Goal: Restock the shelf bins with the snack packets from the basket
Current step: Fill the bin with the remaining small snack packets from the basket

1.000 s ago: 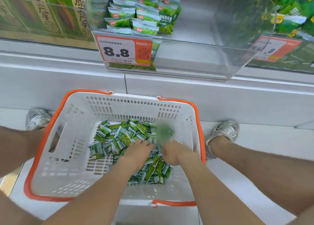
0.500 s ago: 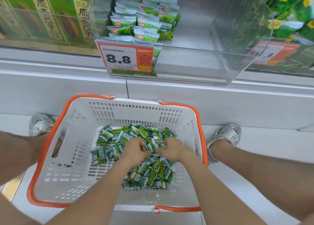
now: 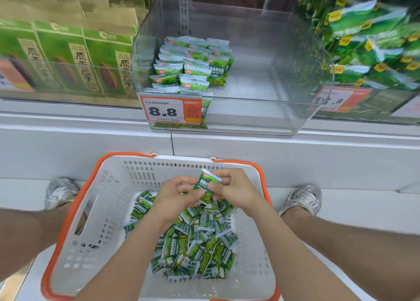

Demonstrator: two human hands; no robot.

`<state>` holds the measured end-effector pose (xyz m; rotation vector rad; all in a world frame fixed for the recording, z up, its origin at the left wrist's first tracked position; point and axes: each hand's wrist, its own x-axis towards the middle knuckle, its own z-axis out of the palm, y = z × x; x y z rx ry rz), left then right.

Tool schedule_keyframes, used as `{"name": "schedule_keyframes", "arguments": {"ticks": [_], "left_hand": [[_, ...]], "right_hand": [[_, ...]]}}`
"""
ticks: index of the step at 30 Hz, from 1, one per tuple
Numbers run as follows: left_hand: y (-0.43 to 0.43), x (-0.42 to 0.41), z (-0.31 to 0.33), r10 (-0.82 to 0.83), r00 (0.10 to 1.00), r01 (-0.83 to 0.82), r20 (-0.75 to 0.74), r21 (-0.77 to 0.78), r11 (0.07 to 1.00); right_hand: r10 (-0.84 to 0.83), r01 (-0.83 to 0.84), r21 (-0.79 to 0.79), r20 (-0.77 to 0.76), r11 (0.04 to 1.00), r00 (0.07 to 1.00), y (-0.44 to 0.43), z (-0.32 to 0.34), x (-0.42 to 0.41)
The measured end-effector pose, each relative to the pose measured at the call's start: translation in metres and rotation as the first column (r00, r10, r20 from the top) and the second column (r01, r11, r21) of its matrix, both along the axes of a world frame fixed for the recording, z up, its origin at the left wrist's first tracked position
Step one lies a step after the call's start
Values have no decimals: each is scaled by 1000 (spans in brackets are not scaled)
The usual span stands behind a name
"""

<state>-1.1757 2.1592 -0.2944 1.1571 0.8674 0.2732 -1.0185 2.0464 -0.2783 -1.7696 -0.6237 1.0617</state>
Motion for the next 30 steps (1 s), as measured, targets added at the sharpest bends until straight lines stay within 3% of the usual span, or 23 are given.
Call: {"name": "schedule_keyframes", "arguments": {"ticks": [4,7,10,12,14,17,20,23,26,28,30], "left_hand": [[5,10,33,39,995,-51,92,136,989],[11,16,59,-11,998,-20,66,449,893],[11,19,92,14,998,-56,63,744,666],[10,20,119,74,985,-171,154,864,474],[9,23,147,109,958,-287,267,919,271],[11,29,188,101,919,-390,382,918,68],[25,41,216,64,938,-336,341,938,-82],[48,58,225,42,993,-109,113,990,-91],[72,75,228,41,979,200,-200,980,7],[84,84,233,13,941,336,-338,939,72],[94,90,236,-4,896,443,-444,893,77]], "right_hand": [[-29,19,116,82,993,996,4,30,0],[52,-70,76,220,995,974,11,61,8],[177,-178,-35,413,983,894,17,108,15],[258,-211,-152,647,966,718,14,148,13],[263,-206,-171,744,964,614,10,188,8],[151,-211,-19,759,977,633,8,236,3],[-132,-61,211,786,976,604,21,255,16],[-288,63,317,738,946,611,43,253,42],[-206,109,176,787,978,582,71,234,74],[-126,127,70,847,989,517,89,224,89],[-13,120,-53,869,991,494,103,221,95]]}}
